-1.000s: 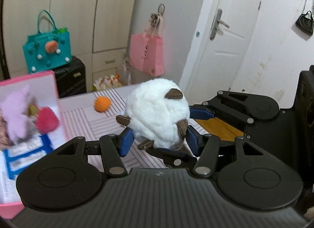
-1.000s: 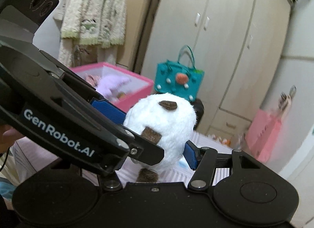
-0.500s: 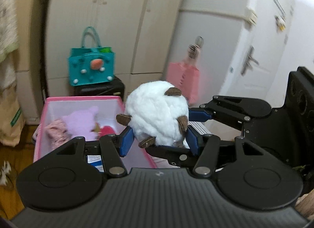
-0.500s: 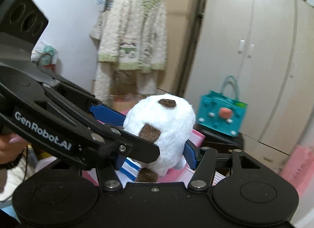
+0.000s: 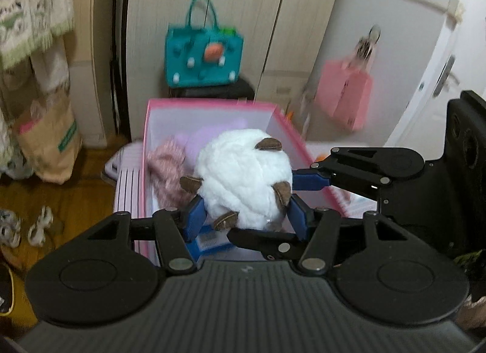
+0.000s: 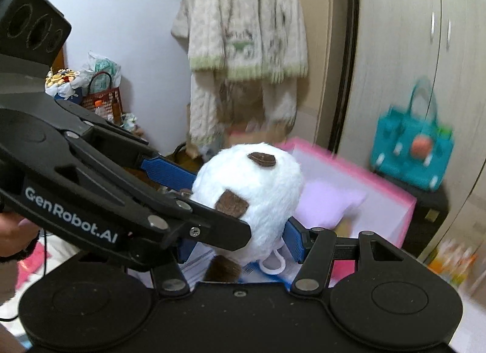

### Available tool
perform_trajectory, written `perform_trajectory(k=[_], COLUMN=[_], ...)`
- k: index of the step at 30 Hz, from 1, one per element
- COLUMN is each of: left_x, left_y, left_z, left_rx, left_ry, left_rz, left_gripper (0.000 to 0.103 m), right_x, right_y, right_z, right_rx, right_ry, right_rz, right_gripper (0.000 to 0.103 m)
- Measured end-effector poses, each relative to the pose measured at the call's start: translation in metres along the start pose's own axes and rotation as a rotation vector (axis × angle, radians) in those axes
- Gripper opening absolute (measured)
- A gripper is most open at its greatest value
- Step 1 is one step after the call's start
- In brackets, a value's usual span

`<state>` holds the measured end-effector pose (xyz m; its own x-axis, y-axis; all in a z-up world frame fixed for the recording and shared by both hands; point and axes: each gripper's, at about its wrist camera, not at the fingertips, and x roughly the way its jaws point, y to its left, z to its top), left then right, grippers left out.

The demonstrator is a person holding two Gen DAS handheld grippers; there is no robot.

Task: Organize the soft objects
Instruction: 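Lift the panda with the left gripper and carry it over the box, then open the left gripper to drop the panda into the box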

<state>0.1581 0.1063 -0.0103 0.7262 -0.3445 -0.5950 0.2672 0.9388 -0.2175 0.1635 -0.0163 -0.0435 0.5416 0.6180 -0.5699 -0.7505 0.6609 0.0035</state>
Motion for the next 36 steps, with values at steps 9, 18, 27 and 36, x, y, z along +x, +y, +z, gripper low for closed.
perform_trajectory(k=[9,18,27,36], left_x=[0.034,0.035,0.018,-0.013], left_y=[0.021,0.027,0.028,0.019], left_z=[0.001,-0.006,-0.012,-0.008], left_rx=[0.000,0.011,0.038,0.050], left_ry=[0.182,0.223,0.210,0.157], left_rz=[0.010,0.031,0.053,0.033], left_gripper=[0.056,0.057,0.060,0.060], right_x=[0.029,0.050,0.050,0.000], right_y=[-0.007,-0.013,-0.008,-0.015], right_z=[-0.015,-0.011,-0.011,-0.006], right_rx=[0.166,0.208,0.175,0.156], right_ry=[0.139,0.255,0.284,0.207], right_rz=[0.100,0.218,0.240,0.171], right_gripper=[0.063,0.061,0.068,0.068])
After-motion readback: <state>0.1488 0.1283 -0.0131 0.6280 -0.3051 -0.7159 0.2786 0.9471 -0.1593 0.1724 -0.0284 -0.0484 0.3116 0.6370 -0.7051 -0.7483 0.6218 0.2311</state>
